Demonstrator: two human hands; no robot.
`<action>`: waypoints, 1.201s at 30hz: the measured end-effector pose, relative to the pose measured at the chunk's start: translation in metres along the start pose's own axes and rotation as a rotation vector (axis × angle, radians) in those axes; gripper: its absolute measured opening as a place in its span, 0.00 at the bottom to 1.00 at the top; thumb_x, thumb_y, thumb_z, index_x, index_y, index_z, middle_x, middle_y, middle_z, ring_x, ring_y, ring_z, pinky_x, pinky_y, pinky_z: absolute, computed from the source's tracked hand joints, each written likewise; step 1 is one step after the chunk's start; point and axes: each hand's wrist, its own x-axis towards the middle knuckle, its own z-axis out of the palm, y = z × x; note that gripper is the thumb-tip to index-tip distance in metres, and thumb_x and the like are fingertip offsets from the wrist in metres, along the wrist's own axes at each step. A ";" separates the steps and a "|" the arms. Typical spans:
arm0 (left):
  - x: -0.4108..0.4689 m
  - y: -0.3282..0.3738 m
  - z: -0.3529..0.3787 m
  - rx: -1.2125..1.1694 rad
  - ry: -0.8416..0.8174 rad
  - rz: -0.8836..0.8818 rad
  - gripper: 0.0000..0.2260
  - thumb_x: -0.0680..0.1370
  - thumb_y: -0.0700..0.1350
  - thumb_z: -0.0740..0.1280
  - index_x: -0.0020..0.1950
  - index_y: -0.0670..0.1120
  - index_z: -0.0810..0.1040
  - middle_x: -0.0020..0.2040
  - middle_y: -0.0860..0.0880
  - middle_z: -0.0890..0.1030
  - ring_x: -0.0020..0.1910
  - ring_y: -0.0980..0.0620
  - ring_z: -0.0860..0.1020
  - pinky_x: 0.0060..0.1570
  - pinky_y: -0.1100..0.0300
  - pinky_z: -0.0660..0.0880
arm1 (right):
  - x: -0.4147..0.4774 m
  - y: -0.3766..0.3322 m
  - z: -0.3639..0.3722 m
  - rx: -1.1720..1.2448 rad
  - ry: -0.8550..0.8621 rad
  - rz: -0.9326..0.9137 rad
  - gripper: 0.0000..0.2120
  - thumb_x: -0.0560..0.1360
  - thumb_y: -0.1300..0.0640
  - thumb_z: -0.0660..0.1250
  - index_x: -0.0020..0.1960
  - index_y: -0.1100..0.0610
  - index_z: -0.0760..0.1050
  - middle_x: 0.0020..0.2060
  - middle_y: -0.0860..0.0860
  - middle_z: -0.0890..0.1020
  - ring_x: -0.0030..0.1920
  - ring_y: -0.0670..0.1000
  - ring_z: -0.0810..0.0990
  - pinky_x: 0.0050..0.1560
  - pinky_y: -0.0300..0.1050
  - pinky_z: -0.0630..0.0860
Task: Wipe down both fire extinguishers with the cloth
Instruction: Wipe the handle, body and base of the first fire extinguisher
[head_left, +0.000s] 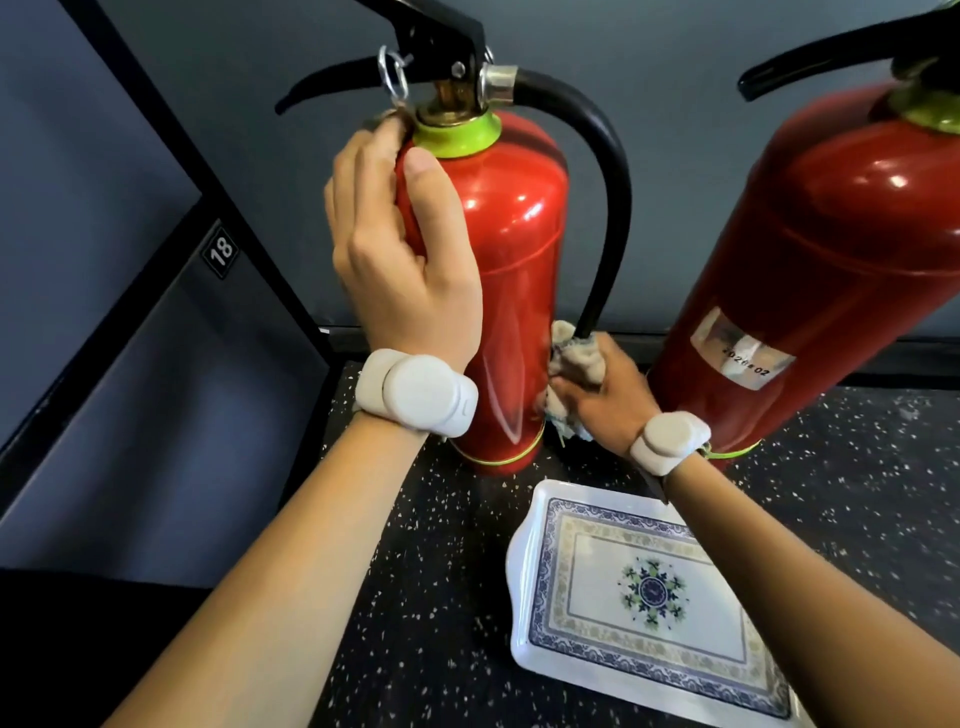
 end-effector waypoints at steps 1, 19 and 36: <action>0.000 0.000 0.000 -0.005 0.001 -0.001 0.18 0.83 0.44 0.57 0.63 0.35 0.80 0.59 0.41 0.81 0.61 0.42 0.78 0.62 0.47 0.73 | 0.003 -0.007 -0.002 0.050 0.019 -0.023 0.16 0.76 0.63 0.74 0.57 0.49 0.74 0.46 0.42 0.85 0.51 0.45 0.84 0.62 0.50 0.79; -0.002 -0.009 0.005 -0.062 0.051 0.045 0.16 0.83 0.41 0.57 0.61 0.33 0.79 0.54 0.38 0.81 0.54 0.39 0.80 0.56 0.43 0.75 | 0.004 0.055 0.033 0.074 0.013 0.017 0.20 0.80 0.58 0.72 0.70 0.49 0.75 0.53 0.35 0.83 0.52 0.22 0.76 0.53 0.21 0.68; -0.002 -0.010 0.005 -0.053 0.032 0.015 0.17 0.83 0.43 0.57 0.61 0.34 0.79 0.53 0.38 0.81 0.52 0.39 0.79 0.54 0.40 0.74 | 0.049 0.018 0.023 -0.167 -0.144 0.105 0.27 0.77 0.74 0.54 0.59 0.49 0.82 0.49 0.44 0.81 0.46 0.48 0.78 0.41 0.36 0.74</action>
